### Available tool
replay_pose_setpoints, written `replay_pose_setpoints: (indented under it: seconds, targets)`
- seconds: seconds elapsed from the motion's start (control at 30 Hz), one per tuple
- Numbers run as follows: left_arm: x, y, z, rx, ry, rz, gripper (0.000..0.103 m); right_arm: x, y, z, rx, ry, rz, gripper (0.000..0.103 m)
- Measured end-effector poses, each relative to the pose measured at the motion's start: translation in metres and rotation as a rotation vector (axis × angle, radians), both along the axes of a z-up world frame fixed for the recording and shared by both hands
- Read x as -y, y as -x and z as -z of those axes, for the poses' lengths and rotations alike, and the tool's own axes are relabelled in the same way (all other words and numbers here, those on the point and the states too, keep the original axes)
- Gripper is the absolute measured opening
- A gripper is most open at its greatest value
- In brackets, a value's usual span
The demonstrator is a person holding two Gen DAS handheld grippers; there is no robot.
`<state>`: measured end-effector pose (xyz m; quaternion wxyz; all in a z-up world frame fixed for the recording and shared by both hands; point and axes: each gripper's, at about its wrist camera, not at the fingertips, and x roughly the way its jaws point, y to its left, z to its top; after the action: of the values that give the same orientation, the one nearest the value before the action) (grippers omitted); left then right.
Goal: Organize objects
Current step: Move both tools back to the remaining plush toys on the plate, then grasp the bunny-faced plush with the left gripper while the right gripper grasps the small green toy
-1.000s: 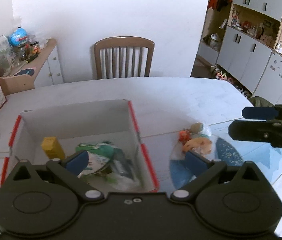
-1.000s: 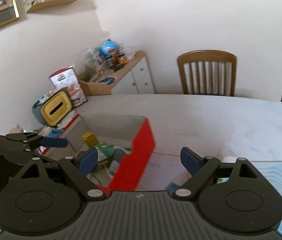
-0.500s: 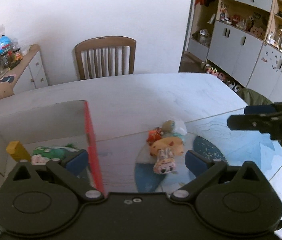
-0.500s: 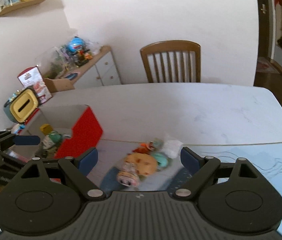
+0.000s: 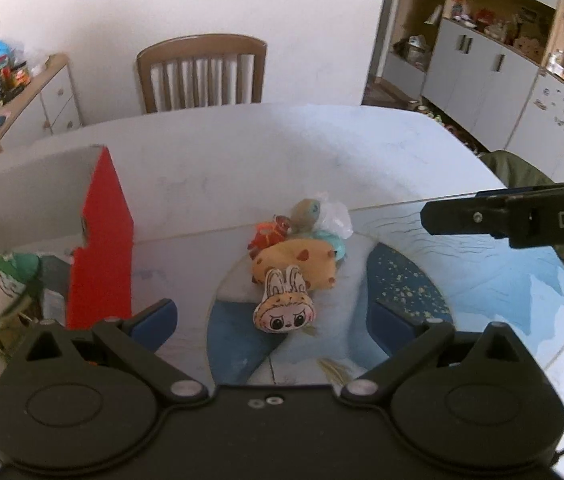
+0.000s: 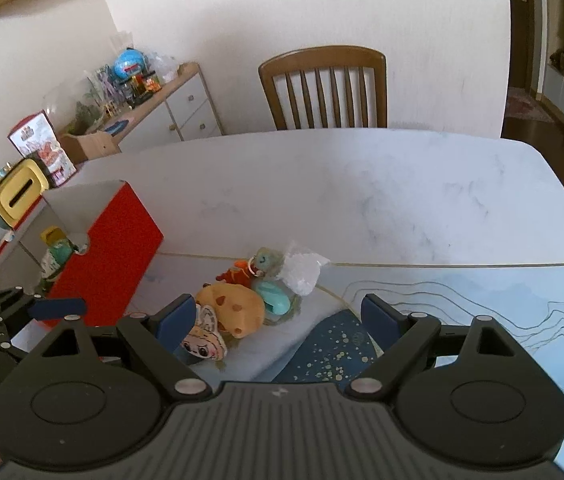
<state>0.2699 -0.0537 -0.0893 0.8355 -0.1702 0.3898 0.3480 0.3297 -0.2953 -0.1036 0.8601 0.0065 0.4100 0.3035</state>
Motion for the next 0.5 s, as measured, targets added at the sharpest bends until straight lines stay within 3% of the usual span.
replay_pose_setpoints:
  seconds: [0.5]
  targets:
    - [-0.015,-0.020,0.040,-0.057,0.013,-0.088,0.101,-0.032,-0.043,0.032,-0.036,0.024,-0.011,0.090]
